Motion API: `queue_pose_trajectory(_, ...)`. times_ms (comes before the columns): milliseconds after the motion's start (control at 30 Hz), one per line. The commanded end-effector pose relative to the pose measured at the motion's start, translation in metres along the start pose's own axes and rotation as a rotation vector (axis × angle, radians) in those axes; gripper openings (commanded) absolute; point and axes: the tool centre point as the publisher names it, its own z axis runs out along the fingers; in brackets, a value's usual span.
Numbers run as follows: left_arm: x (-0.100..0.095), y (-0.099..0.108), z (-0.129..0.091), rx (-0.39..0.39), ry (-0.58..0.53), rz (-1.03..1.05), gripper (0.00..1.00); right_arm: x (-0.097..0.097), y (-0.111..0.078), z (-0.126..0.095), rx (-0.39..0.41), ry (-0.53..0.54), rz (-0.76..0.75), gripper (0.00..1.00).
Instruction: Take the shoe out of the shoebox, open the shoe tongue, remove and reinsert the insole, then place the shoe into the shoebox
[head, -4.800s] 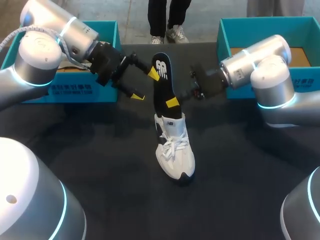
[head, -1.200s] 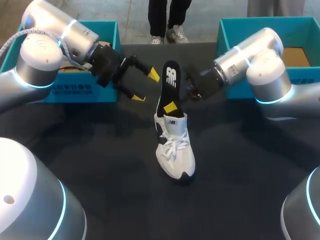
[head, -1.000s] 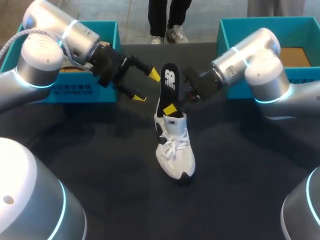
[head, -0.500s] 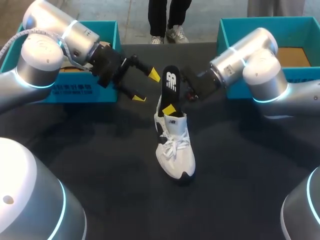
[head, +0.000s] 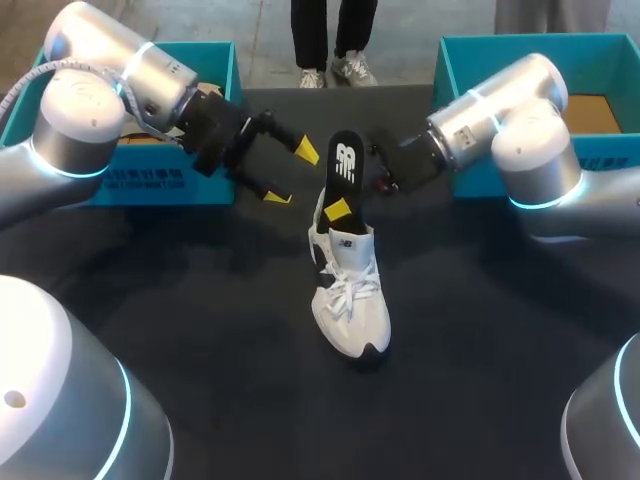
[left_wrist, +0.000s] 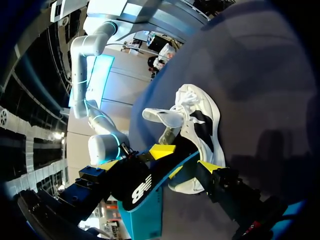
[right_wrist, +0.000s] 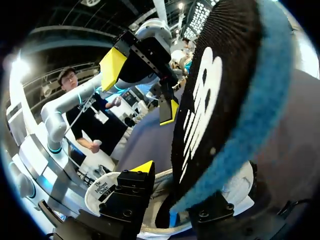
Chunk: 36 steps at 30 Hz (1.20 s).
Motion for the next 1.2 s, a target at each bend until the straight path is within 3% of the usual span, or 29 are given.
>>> queue_pose_trajectory(33, 0.000, 0.002, -0.003, 0.004, 0.000, 0.006, 1.00, 0.008, -0.008, -0.001, -0.062, -0.042, 0.003, 0.31)
queue_pose_trajectory(333, 0.000, 0.002, -0.005, 0.007, 0.005, 0.011, 1.00, 0.010, -0.011, -0.003, -0.129, -0.075, 0.017, 0.27)
queue_pose_trajectory(633, 0.000, 0.001, -0.004, 0.007, 0.004, 0.015, 1.00, 0.006, -0.005, -0.006, -0.144, -0.087, 0.011, 0.00)
queue_pose_trajectory(1200, 0.004, -0.004, -0.003, -0.005, 0.002, 0.003, 1.00, -0.003, -0.016, 0.006, -0.025, 0.005, 0.069, 0.00)
